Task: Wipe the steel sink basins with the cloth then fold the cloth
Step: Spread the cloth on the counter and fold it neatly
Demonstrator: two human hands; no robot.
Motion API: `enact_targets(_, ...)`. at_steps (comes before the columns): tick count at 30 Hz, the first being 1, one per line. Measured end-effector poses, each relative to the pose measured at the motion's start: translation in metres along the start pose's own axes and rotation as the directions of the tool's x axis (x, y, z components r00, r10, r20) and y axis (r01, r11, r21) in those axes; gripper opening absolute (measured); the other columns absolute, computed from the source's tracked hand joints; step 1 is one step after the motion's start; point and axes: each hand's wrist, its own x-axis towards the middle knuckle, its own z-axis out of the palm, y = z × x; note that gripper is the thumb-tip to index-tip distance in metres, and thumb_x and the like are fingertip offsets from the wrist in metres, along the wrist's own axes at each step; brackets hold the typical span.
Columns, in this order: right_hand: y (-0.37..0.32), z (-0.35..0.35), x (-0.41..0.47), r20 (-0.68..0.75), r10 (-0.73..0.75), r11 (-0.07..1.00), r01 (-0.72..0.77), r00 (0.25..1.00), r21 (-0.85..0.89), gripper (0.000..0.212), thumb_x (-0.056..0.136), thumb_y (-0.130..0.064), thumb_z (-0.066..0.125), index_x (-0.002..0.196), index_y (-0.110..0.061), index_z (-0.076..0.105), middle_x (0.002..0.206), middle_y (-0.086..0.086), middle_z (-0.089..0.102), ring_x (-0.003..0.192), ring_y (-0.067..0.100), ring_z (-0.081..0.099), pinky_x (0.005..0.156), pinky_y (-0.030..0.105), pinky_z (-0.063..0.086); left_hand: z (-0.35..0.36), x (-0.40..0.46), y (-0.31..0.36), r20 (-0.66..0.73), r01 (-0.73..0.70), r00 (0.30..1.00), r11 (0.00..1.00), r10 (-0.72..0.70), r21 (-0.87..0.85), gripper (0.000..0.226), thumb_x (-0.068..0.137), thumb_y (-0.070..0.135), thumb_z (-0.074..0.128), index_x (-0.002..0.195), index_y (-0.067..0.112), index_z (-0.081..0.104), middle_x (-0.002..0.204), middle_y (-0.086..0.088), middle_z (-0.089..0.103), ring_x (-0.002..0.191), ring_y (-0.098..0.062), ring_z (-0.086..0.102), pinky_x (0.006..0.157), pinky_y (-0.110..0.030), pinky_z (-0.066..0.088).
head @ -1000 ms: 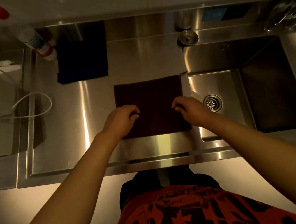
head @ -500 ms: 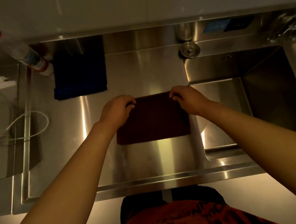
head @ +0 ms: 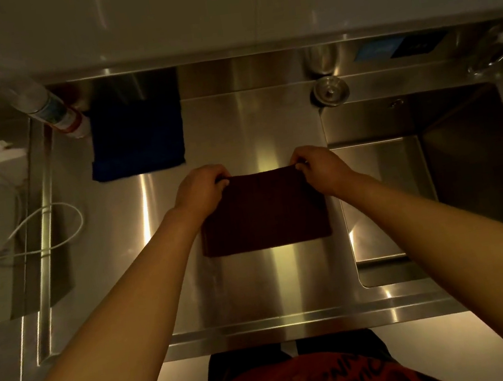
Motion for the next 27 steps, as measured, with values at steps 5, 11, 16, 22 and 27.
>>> enact_targets(5,0.008,0.014,0.0,-0.074,0.013,0.998,-0.017,0.997,-0.062,0.01,0.098,-0.013,0.057,0.102,-0.014,0.065,0.106,0.006,0.06,0.095,0.025,0.06,0.083,0.045,0.052,0.01,-0.002,-0.012,-0.072,0.006,0.997,0.999,-0.003,0.032,0.013,0.1,0.017,0.062,0.107,0.014,0.073,0.105,-0.005,0.066,0.099,-0.023,0.061,0.08,-0.034,0.047)
enact_targets(11,0.017,0.012,-0.011,-0.2,-0.03,0.983,-0.007,0.979,-0.183,0.011,0.094,-0.017,0.061,0.103,-0.014,0.066,0.109,0.008,0.057,0.098,0.029,0.057,0.081,0.048,0.053,0.018,-0.023,-0.02,-0.258,0.03,0.966,0.988,0.01,0.149,0.026,0.092,0.0,0.059,0.11,0.012,0.073,0.111,-0.01,0.062,0.105,-0.03,0.056,0.083,-0.038,0.048)
enact_targets(16,0.017,0.021,-0.048,-0.223,-0.119,0.969,0.064,0.967,-0.238,0.023,0.087,-0.015,0.066,0.111,-0.015,0.065,0.116,0.009,0.056,0.106,0.032,0.054,0.085,0.048,0.049,0.03,-0.059,-0.012,-0.306,-0.035,0.949,0.989,0.079,0.146,0.037,0.081,-0.012,0.059,0.106,0.011,0.071,0.113,-0.007,0.062,0.107,-0.029,0.056,0.088,-0.044,0.052)
enact_targets(22,0.006,0.063,-0.107,-0.079,-0.257,0.941,0.231,0.963,-0.248,0.037,0.086,-0.018,0.068,0.123,-0.014,0.065,0.13,0.007,0.055,0.12,0.028,0.051,0.097,0.043,0.046,0.053,-0.104,-0.007,-0.242,-0.073,0.963,0.978,0.121,0.197,0.04,0.087,0.0,0.069,0.125,0.013,0.069,0.141,-0.011,0.055,0.131,-0.033,0.05,0.108,-0.049,0.046)
enact_targets(27,0.011,0.086,-0.129,-0.066,-0.162,0.969,0.146,0.985,-0.2,0.047,0.09,-0.016,0.065,0.136,-0.013,0.06,0.145,0.008,0.049,0.136,0.029,0.045,0.107,0.047,0.044,0.059,-0.119,-0.024,-0.167,-0.026,0.984,0.982,0.058,0.189,0.042,0.093,0.01,0.071,0.134,0.014,0.066,0.148,-0.014,0.052,0.136,-0.035,0.05,0.109,-0.052,0.048)
